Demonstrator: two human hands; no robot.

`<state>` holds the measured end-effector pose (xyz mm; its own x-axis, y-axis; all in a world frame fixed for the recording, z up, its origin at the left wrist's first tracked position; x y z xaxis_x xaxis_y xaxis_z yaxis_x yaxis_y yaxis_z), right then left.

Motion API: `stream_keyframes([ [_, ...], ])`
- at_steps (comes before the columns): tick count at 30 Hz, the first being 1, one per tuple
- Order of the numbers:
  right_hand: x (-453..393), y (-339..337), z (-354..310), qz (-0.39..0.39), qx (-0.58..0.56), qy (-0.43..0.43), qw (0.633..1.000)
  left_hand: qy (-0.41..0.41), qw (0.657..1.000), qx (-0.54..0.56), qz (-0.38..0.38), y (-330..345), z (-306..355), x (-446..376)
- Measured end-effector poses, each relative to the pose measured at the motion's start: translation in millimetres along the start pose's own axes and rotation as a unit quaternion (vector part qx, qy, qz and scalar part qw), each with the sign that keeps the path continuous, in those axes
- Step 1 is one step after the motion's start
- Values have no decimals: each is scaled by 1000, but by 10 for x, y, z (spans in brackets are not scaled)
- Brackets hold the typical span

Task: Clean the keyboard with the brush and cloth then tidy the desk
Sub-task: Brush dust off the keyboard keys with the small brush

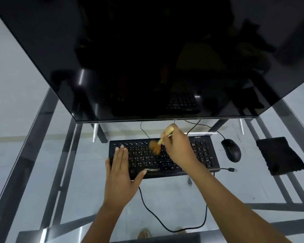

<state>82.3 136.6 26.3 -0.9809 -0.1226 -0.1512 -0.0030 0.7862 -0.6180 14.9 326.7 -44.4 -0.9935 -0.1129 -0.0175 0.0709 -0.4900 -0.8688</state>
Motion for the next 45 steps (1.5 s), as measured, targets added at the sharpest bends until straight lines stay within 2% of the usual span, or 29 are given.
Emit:
stream_keyframes([
  [2, -46, -62, -92, 74, -15, -30, 997, -28, 1000, 11, 4, -58, -139, -5],
  [3, -76, -47, -127, 73, -29, -32, 996, -39, 999, 18, 4, -74, -209, -10],
  [5, -113, 142, -194, -21, -59, -11, 998, -58, 998, 26, -1, -87, -338, -9],
  [6, -100, 280, -214, -90, -53, 5, 995, -64, 998, 28, -6, -80, -394, -3],
  [7, -86, 362, -252, -128, -29, 2, 991, -70, 997, 34, -12, -70, -439, 2],
  [8, -101, 389, -253, -127, 4, -5, 992, -76, 996, 44, -21, -59, -478, 12],
  [11, -165, 250, -333, -9, 29, -34, 999, -77, 993, 78, -43, -23, -528, 36],
  [12, -177, 270, -347, -13, 2, -24, 1000, -72, 993, 82, -45, -29, -538, 42],
  [14, -129, 467, -350, -101, -45, 9, 994, -71, 993, 88, -44, -47, -569, 51],
  [15, -93, 555, -354, -138, -25, 9, 990, -72, 993, 90, -40, -60, -584, 53],
  [16, -80, 583, -349, -141, 5, 0, 990, -71, 993, 91, -37, -64, -589, 55],
  [18, -94, 454, -382, -62, 48, -27, 997, -76, 991, 103, -40, -70, -572, 67],
  [20, -75, 365, -458, -22, 14, -36, 999, -84, 988, 122, -36, -95, -562, 79],
  [23, 84, 601, -574, -119, -72, -1, 990, -94, 986, 135, -33, -143, -574, 96],
  [25, 205, 717, -597, -162, -49, -12, 986, -101, 985, 138, -33, -160, -582, 107],
  [26, 213, 692, -587, -150, -15, -28, 988, -104, 984, 137, -37, -152, -578, 109],
  [28, 181, 536, -617, -75, 43, -47, 995, -115, 984, 133, -42, -135, -602, 107],
  [30, 188, 504, -688, -27, 5, -53, 998, -119, 984, 128, -44, -123, -616, 95],
  [31, 210, 589, -750, -43, -30, -52, 997, -118, 984, 128, -42, -123, -623, 92],
  [33, 308, 885, -828, -134, -68, -40, 988, -109, 984, 134, -37, -145, -610, 95],
  [35, 337, 1031, -771, -198, -44, -31, 979, -95, 986, 135, -23, -163, -589, 98],
  [37, 188, 859, -598, -161, 13, -5, 987, -99, 986, 133, -17, -176, -597, 102],
  [39, 11, 525, -492, -77, 72, 5, 994, -109, 985, 131, -23, -175, -606, 97],
  [41, -74, 333, -496, -17, 70, -10, 997, -109, 985, 129, -27, -166, -609, 102],
  [42, -85, 341, -520, -18, 42, -12, 999, -109, 985, 129, -26, -162, -611, 106],
  [44, -64, 508, -580, -79, -5, 2, 997, -109, 985, 129, -23, -161, -604, 110],
  [45, -68, 574, -598, -111, 11, -6, 994, -107, 985, 130, -22, -158, -598, 109],
])
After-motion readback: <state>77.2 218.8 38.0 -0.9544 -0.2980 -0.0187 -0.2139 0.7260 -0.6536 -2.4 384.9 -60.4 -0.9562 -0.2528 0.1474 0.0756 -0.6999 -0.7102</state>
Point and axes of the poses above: each hand's wrist, its own x-axis away from the middle knuckle, its own y-axis out of the palm, z = x × y, the point moved 7 cm from there along -x, towards the middle knuckle, and after that the axes turned 14 degrees about -y, right-handed, at the moved point
